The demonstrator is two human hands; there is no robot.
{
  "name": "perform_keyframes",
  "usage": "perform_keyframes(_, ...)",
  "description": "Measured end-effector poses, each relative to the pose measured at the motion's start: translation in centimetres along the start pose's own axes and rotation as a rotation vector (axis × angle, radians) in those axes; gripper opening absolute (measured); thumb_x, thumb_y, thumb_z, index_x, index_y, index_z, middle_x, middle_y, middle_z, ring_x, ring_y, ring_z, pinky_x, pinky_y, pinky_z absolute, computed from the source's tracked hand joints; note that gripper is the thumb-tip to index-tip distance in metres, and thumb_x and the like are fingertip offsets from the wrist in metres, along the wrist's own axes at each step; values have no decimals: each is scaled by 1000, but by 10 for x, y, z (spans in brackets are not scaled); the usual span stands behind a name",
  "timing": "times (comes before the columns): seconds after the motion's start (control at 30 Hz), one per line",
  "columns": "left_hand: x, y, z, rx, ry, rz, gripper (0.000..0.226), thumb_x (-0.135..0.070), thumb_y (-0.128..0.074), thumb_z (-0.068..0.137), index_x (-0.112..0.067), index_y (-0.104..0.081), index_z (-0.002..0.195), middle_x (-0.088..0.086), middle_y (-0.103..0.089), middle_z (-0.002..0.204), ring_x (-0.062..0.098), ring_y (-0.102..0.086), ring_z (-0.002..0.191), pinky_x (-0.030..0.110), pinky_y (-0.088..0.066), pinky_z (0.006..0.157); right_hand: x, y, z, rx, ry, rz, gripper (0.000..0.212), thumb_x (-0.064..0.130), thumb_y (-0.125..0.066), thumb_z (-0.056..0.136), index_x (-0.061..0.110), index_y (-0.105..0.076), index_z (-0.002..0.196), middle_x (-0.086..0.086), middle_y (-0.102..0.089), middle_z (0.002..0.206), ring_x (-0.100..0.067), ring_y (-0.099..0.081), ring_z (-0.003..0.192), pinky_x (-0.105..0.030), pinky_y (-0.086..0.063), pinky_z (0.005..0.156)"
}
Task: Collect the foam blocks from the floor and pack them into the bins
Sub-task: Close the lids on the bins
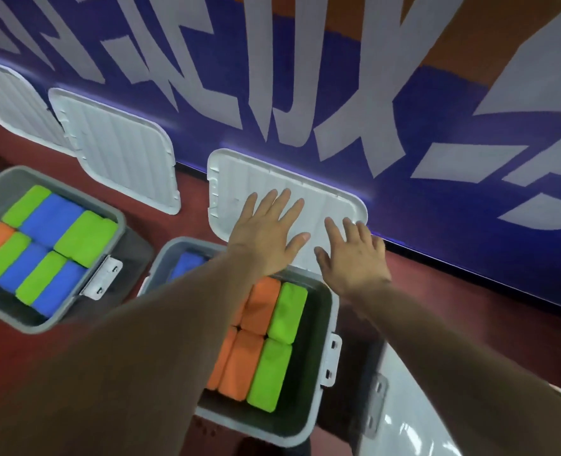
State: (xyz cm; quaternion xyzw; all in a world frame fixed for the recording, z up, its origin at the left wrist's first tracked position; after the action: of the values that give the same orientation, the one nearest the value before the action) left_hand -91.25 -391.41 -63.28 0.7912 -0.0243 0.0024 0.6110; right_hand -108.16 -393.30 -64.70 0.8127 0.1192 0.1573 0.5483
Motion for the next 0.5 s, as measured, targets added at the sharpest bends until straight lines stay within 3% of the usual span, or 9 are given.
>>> perform_keyframes(0.5,61,-82,140,-19,-111,12,74,-67,-14,98,-30,-5,162,4,-2,170,29,-1,157,54,1,125,2,-53,155,-18,-156,55,62,45,-38,106,19,-19,159,-8,-24,165,-31,-19,152,-53,-25,117)
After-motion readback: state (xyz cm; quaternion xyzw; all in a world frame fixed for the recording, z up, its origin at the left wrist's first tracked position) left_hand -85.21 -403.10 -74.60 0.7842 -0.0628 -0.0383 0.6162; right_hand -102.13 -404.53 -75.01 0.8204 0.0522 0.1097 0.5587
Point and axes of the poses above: each hand's wrist, its own z-axis towards the middle knuckle, its own y-axis out of the back of the hand, x = y × z, the point moved 4 cm from there along z, towards the middle knuckle
